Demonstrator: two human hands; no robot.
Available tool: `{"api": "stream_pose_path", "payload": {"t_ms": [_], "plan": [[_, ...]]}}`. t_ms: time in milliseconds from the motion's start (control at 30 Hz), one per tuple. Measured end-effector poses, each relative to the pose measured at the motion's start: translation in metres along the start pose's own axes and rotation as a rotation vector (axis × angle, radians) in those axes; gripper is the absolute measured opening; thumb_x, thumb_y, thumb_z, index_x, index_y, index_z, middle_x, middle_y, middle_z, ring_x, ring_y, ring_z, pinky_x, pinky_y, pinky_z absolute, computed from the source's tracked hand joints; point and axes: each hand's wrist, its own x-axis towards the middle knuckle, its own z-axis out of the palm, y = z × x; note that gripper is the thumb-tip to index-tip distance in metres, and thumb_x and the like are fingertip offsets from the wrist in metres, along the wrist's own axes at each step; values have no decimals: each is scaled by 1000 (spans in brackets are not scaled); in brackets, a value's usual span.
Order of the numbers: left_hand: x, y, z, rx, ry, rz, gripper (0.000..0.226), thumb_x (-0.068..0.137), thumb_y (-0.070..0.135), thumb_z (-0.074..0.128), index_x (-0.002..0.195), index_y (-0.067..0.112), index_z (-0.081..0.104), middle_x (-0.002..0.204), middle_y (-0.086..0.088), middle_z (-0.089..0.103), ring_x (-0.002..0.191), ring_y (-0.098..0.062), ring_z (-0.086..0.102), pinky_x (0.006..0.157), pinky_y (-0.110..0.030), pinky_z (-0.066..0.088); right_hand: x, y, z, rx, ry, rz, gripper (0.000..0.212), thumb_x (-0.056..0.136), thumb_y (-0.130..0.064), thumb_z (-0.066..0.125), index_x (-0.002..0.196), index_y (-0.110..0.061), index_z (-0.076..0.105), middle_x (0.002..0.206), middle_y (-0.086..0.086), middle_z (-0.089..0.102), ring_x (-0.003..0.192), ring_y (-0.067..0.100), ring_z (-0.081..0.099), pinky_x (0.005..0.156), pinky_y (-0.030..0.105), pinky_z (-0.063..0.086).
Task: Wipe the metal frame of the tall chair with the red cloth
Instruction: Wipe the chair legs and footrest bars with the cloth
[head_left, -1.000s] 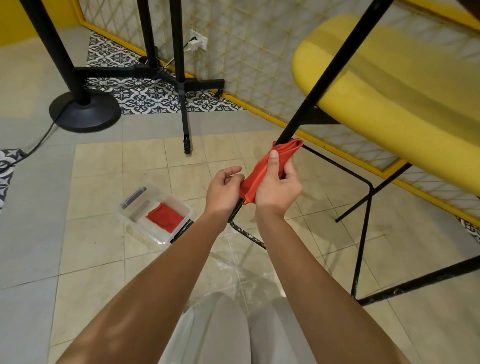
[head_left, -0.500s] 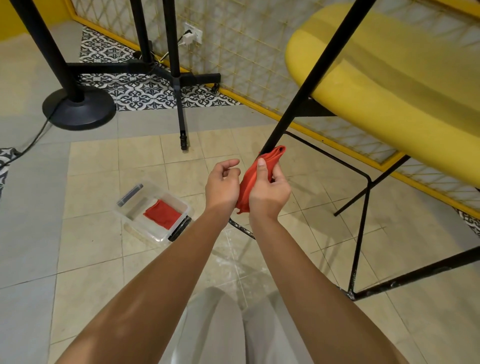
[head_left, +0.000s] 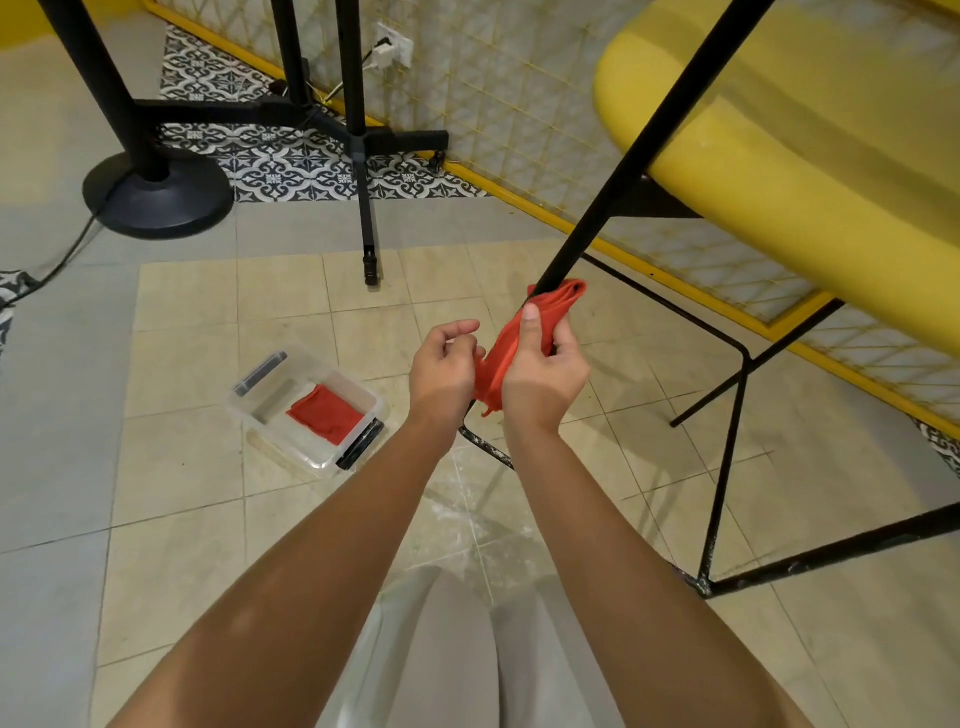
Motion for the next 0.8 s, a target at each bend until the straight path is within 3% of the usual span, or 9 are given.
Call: {"api": "stream_pose_path", "payload": {"t_ms": [67, 200, 267, 367, 433, 567, 667, 733, 800], "plan": [[0, -10, -5, 38, -23, -24, 19, 95, 17, 44, 101, 23, 61, 77, 2, 60, 60, -13, 52, 53, -25, 43, -7, 21, -1, -51, -59, 66, 24, 89, -34, 58, 106, -22, 68, 98, 4, 68, 94, 19, 64, 85, 39, 54], [1, -34, -15, 154, -79, -126, 18, 94, 31, 47, 103, 26, 61, 97, 1, 65, 86, -18, 61, 75, -34, 52, -9, 55, -10, -231, -201, 175, 19, 90, -31, 58, 99, -18, 69, 91, 3, 69, 88, 17, 64, 87, 37, 52], [0, -46, -18, 189, -109, -155, 19, 91, 38, 53, 102, 24, 60, 100, -1, 66, 90, -18, 63, 77, -34, 53, -12, 66, -14, -284, -237, 184, 19, 90, -28, 58, 101, -17, 69, 91, 2, 68, 88, 17, 64, 87, 37, 51], [-6, -58, -18, 213, -186, -167, 33, 84, 45, 63, 107, 23, 55, 95, 0, 65, 84, -16, 65, 67, -29, 52, -20, 74, -17, -273, -228, 163, 30, 89, -18, 60, 118, -21, 65, 106, 0, 63, 96, 13, 62, 85, 20, 51], [-7, -64, -18, 248, -217, -148, 38, 84, 44, 64, 112, 22, 52, 95, 2, 64, 86, -12, 65, 74, -28, 54, -24, 76, -20, -283, -218, 127, 40, 87, -12, 63, 126, -21, 60, 113, -4, 56, 103, 11, 58, 85, 12, 46], [-4, -68, -20, 245, -201, -72, 30, 95, 36, 51, 116, 15, 52, 101, -2, 64, 95, -17, 62, 83, -27, 50, -28, 70, -26, -270, -242, 140, 69, 80, -10, 70, 141, -25, 40, 121, -8, 40, 100, 4, 55, 88, 20, 49], [-5, -65, -20, 189, -177, -43, 22, 100, 31, 41, 112, 17, 52, 104, -1, 62, 98, -17, 59, 81, -24, 47, -27, 63, -33, -28, -274, 372, 94, 74, -3, 75, 148, -27, 21, 130, -7, 39, 102, 7, 57, 87, 27, 50], [-6, -62, -18, 130, -140, -16, 18, 101, 30, 37, 107, 22, 52, 102, 2, 62, 99, -18, 59, 87, -32, 49, -27, 58, -36, 207, -272, 508, 91, 74, 2, 73, 146, -26, 25, 129, 0, 54, 107, 16, 60, 91, 37, 50], [-7, -57, -14, 90, -91, 22, 18, 102, 30, 34, 108, 25, 50, 102, 1, 61, 100, -19, 60, 91, -39, 50, -27, 53, -35, 300, -279, 521, 73, 75, 5, 70, 136, -24, 41, 110, 5, 68, 103, 20, 65, 90, 42, 51]]}}
